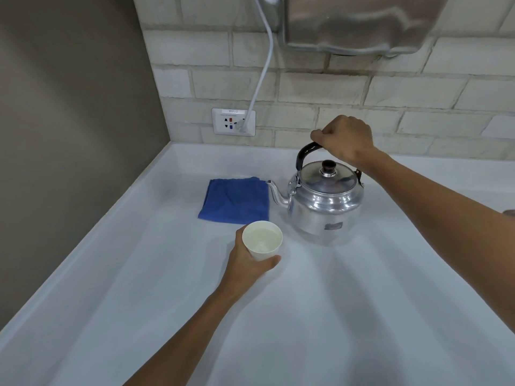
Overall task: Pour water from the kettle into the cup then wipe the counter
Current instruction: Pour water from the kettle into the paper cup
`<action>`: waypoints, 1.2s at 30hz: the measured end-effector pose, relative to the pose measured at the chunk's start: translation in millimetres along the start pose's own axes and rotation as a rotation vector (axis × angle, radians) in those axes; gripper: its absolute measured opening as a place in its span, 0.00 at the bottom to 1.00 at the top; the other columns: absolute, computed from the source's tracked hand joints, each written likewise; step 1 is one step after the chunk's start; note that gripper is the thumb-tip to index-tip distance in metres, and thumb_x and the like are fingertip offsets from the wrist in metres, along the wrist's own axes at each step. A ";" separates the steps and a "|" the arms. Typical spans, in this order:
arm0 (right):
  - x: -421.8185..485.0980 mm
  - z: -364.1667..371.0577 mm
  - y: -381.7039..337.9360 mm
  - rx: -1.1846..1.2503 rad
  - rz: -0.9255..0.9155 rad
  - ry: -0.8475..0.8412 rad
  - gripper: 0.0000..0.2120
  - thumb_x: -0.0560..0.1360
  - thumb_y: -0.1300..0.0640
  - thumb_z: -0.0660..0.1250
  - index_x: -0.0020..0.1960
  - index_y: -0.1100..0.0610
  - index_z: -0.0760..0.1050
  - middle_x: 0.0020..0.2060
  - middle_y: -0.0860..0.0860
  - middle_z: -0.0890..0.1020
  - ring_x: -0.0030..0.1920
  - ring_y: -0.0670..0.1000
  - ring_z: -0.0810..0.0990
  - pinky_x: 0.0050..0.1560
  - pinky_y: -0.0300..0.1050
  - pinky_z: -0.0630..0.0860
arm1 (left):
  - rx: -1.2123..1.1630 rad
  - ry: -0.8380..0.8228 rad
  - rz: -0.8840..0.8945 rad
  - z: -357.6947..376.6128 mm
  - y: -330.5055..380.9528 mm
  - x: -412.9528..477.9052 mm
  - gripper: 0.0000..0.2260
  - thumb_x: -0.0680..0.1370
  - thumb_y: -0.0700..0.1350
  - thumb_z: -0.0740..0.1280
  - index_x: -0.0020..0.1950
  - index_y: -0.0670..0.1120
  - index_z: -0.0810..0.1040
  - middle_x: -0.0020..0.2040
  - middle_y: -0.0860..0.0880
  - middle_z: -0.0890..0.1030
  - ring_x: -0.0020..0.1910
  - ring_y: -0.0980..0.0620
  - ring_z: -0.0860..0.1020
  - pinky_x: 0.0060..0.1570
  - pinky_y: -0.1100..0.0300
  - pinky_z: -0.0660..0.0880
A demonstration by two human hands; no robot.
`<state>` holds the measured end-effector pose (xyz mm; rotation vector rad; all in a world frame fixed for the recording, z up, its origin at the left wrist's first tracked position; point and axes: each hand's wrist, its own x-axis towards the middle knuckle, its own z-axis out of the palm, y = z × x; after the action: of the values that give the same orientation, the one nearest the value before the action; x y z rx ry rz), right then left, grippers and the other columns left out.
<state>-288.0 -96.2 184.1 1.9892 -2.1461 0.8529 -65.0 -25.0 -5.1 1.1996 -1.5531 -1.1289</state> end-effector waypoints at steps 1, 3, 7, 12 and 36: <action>3.2 3.3 2.9 0.011 0.038 0.005 0.22 0.69 0.51 0.61 0.20 0.54 0.57 0.18 0.49 0.60 0.21 0.50 0.59 0.26 0.42 0.58 | 0.003 0.000 0.000 0.3 -0.1 0.4 0.35 0.61 0.43 0.79 0.60 0.54 0.62 0.55 0.55 0.71 0.51 0.56 0.72 0.41 0.82 0.68; 8.6 10.9 8.2 0.026 0.093 0.016 0.23 0.70 0.50 0.62 0.20 0.55 0.59 0.18 0.49 0.62 0.21 0.50 0.61 0.26 0.42 0.59 | 0.015 -0.003 -0.003 0.7 0.2 1.1 0.35 0.61 0.44 0.79 0.60 0.55 0.61 0.54 0.56 0.71 0.50 0.57 0.72 0.40 0.81 0.69; 15.9 26.0 15.3 0.029 0.154 0.020 0.22 0.70 0.50 0.62 0.21 0.55 0.60 0.18 0.49 0.63 0.22 0.51 0.63 0.26 0.42 0.60 | 0.028 -0.008 -0.006 -0.1 1.2 0.7 0.35 0.61 0.44 0.79 0.59 0.56 0.61 0.53 0.57 0.71 0.50 0.60 0.72 0.40 0.80 0.70; 19.1 38.5 24.1 0.021 0.192 -0.002 0.22 0.69 0.51 0.62 0.21 0.56 0.59 0.18 0.50 0.63 0.22 0.51 0.62 0.26 0.41 0.59 | 0.025 -0.006 -0.024 -0.6 5.3 -1.1 0.35 0.61 0.43 0.79 0.61 0.53 0.63 0.56 0.54 0.72 0.53 0.56 0.72 0.48 0.71 0.69; 22.1 59.8 33.6 0.022 0.220 -0.022 0.22 0.70 0.53 0.60 0.20 0.55 0.56 0.18 0.50 0.61 0.21 0.51 0.59 0.26 0.41 0.57 | 0.039 -0.028 -0.021 -1.9 11.9 -3.2 0.37 0.62 0.41 0.78 0.65 0.47 0.61 0.60 0.50 0.70 0.57 0.55 0.69 0.55 0.65 0.68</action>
<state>-305.1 -143.2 132.2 1.8035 -2.4114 0.8900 -65.1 -20.6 6.6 1.2333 -1.5933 -1.1390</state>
